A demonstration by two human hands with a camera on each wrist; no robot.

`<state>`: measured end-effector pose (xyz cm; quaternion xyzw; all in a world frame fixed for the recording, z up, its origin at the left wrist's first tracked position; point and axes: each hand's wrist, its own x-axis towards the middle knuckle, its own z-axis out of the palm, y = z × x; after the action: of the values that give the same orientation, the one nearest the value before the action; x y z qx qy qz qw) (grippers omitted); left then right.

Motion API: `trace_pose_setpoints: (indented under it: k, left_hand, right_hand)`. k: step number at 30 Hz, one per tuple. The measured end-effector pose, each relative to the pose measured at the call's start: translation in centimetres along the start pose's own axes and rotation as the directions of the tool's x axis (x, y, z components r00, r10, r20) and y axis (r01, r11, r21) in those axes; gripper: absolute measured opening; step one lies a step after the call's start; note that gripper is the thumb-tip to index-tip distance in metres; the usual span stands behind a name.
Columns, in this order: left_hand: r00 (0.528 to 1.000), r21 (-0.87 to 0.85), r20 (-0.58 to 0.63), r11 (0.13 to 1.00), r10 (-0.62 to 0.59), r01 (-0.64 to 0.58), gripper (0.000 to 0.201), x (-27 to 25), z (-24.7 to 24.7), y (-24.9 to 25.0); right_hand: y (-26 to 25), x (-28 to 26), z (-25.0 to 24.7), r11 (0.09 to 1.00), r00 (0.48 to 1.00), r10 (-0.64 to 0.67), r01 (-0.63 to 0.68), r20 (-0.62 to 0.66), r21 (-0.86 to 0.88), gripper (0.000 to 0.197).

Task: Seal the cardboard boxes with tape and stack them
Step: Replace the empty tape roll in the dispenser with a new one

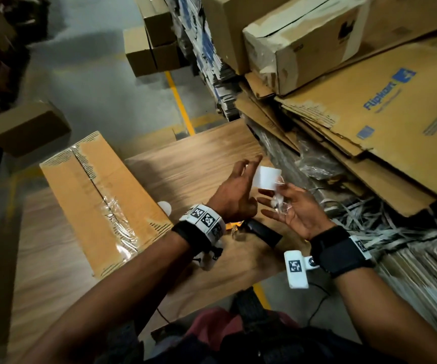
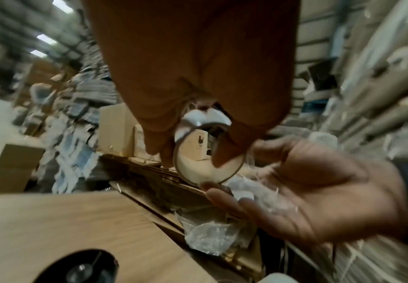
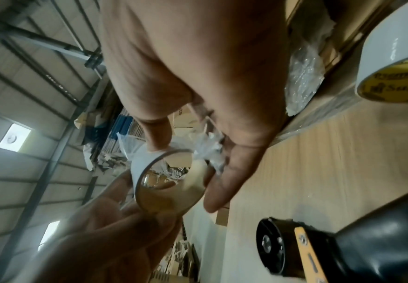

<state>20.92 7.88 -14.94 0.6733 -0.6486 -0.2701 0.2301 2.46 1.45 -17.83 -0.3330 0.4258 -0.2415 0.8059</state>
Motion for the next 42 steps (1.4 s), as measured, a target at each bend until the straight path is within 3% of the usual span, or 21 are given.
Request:
trace_pose_setpoints:
  k: [2, 4, 6, 7, 9, 12, 15, 17, 19, 20, 22, 23, 26, 31, 33, 36, 39, 42]
  left_hand:
    - [0.998, -0.246, 0.035, 0.968, -0.047, 0.054, 0.096, 0.4, 0.1, 0.0]
    - [0.977, -0.588, 0.026, 0.787, -0.211, 0.186, 0.067, 1.1, -0.1, 0.4]
    - [0.933, -0.751, 0.016, 0.611, -0.361, 0.249, 0.047, 2.1, -0.3, 0.2]
    - [0.916, -0.744, -0.009, 0.614, -0.402, 0.262, 0.049, 2.7, -0.2, -0.4]
    - [0.921, -0.631, -0.031, 0.722, -0.389, 0.284, 0.061, 3.8, 0.1, -1.8]
    - [0.910, -0.442, -0.059, 0.828, -0.410, 0.344, 0.061, 5.5, 1.0, -3.2]
    - [0.836, -0.448, -0.148, 0.790, -0.528, 0.419, 0.045, 7.5, 2.1, -3.6]
    - [0.779, -0.500, -0.170, 0.734, -0.603, 0.459, 0.035, 8.7, 3.4, -3.7]
    - [0.746, -0.532, -0.178, 0.701, -0.641, 0.475, 0.031, 10.0, 4.9, -3.7]
    - [0.740, -0.532, -0.187, 0.700, -0.646, 0.477, 0.030, 10.7, 5.6, -3.7]
    - [0.728, -0.530, -0.207, 0.700, -0.654, 0.478, 0.030, 12.0, 6.5, -3.9]
    - [0.725, -0.526, -0.217, 0.704, -0.653, 0.477, 0.030, 12.6, 6.9, -4.1]
    - [0.726, -0.512, -0.185, 0.696, -0.662, 0.503, 0.024, 14.2, 8.5, -5.0]
    - [0.705, -0.501, -0.051, 0.628, -0.708, 0.595, 0.022, 15.0, 10.7, -5.7]
    - [0.728, -0.441, -0.032, 0.663, -0.685, 0.605, 0.028, 14.9, 10.9, -5.6]
    - [0.809, -0.326, -0.061, 0.778, -0.584, 0.537, 0.037, 14.5, 10.2, -5.1]
    - [0.915, -0.231, -0.066, 0.899, -0.397, 0.373, 0.043, 12.7, 9.7, -3.5]
    - [0.983, -0.166, -0.022, 0.971, -0.180, 0.174, 0.049, 9.7, 11.4, -2.1]
  right_hand:
    - [-0.6, 0.3, -1.0, 0.999, 0.999, -0.033, 0.032, -0.043, -0.024, 0.053]
    - [-0.6, 0.7, -1.9, 0.993, 0.996, -0.072, 0.066, -0.056, -0.101, 0.053]
    - [-0.6, 1.0, -2.0, 0.962, 0.987, -0.155, 0.143, -0.036, -0.232, 0.059]
    - [-0.7, 1.2, -1.9, 0.933, 0.978, -0.206, 0.190, -0.022, -0.304, 0.060]
    - [-0.8, 2.2, -1.7, 0.851, 0.961, -0.276, 0.249, 0.008, -0.462, 0.061]
    - [-1.1, 4.4, -1.7, 0.679, 0.956, -0.286, 0.155, -0.063, -0.718, 0.060]
    - [-1.5, 7.0, -1.9, 0.611, 0.931, -0.297, 0.016, -0.211, -0.792, 0.031]
    - [-1.9, 8.5, -1.8, 0.603, 0.925, -0.280, -0.038, -0.256, -0.797, 0.031]
    - [-2.3, 9.5, -2.0, 0.643, 0.928, -0.246, -0.059, -0.279, -0.763, 0.053]
    - [-2.5, 9.9, -2.4, 0.726, 0.927, -0.222, -0.049, -0.302, -0.686, 0.060]
    - [-3.0, 10.1, -3.4, 0.888, 0.921, -0.158, -0.024, -0.355, -0.459, 0.046]
    - [-3.3, 9.9, -4.1, 0.927, 0.922, -0.137, -0.009, -0.362, -0.375, 0.038]
    - [-3.3, 9.5, -6.5, 0.950, 0.944, -0.093, -0.011, -0.316, -0.311, 0.031]
    - [-0.2, 9.2, -9.6, 0.920, 0.967, -0.028, -0.075, -0.253, -0.386, 0.020]
    - [0.4, 9.2, -9.6, 0.911, 0.964, -0.039, -0.074, -0.264, -0.405, 0.018]
    - [0.2, 8.4, -9.9, 0.888, 0.928, -0.139, -0.038, -0.347, -0.458, 0.022]
    - [-0.3, 5.0, -11.2, 0.848, 0.893, -0.245, 0.009, -0.378, -0.529, 0.025]
    - [1.6, 0.3, -14.2, 0.877, 0.828, -0.298, 0.041, -0.475, -0.479, 0.026]
